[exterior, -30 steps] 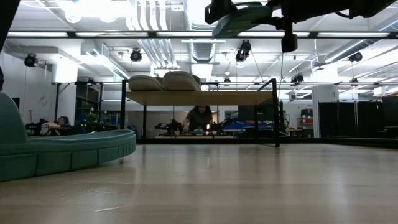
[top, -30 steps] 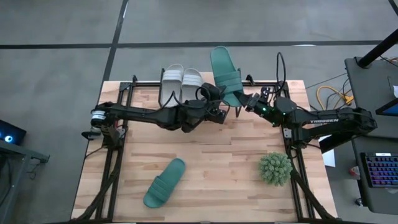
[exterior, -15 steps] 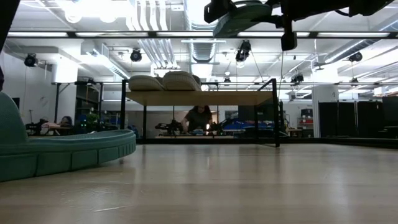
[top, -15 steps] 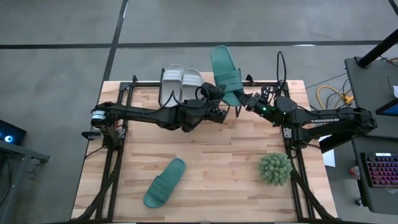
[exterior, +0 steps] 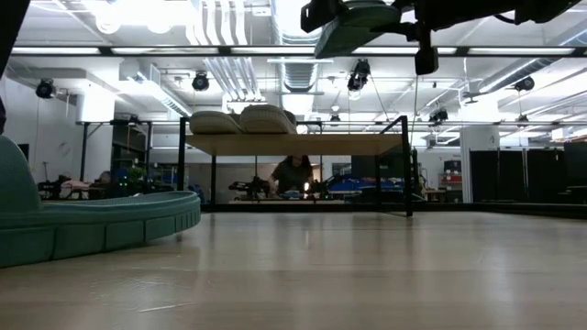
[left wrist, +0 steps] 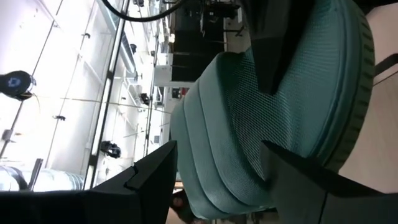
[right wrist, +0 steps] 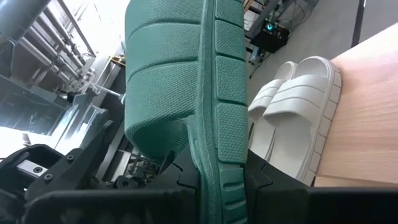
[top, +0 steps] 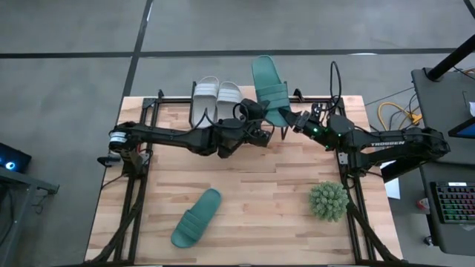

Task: Pick and place slides into the shelf
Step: Put the left green slide on the shelf

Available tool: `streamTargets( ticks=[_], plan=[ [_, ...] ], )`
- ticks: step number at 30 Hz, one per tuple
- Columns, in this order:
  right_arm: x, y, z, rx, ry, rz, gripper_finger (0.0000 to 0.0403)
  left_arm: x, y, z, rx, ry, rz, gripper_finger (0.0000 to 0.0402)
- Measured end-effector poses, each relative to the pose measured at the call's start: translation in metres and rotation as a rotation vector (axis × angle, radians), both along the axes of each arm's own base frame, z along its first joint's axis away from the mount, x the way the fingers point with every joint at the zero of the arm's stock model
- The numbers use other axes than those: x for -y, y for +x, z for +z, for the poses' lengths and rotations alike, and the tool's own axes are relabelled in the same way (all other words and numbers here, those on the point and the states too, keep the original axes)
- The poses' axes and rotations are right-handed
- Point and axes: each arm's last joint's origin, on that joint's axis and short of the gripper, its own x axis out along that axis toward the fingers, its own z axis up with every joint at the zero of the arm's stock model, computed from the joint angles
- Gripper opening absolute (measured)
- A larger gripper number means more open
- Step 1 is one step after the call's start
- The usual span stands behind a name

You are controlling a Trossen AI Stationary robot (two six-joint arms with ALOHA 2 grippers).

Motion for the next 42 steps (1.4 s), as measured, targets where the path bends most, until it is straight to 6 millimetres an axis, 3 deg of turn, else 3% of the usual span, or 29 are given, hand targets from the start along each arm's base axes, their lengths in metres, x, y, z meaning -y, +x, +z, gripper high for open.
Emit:
streamTargets(
  ticks=[15, 32, 42],
  plan=[
    [-0.008, 0.013, -0.008, -0.032, 0.008, 0.026, 0.0037, -0.002, -0.002, 0.002, 0.038, -0.009, 0.091, 0.0212],
    [-0.016, 0.016, 0.012, -0.082, -0.117, 0.048, 0.0037, -0.003, -0.003, -0.004, 0.081, -0.056, 0.117, 0.0211],
    [-0.022, 0.016, 0.012, -0.086, -0.114, 0.063, 0.0037, -0.003, -0.003, -0.004, 0.086, -0.058, 0.120, 0.0134]
  ],
)
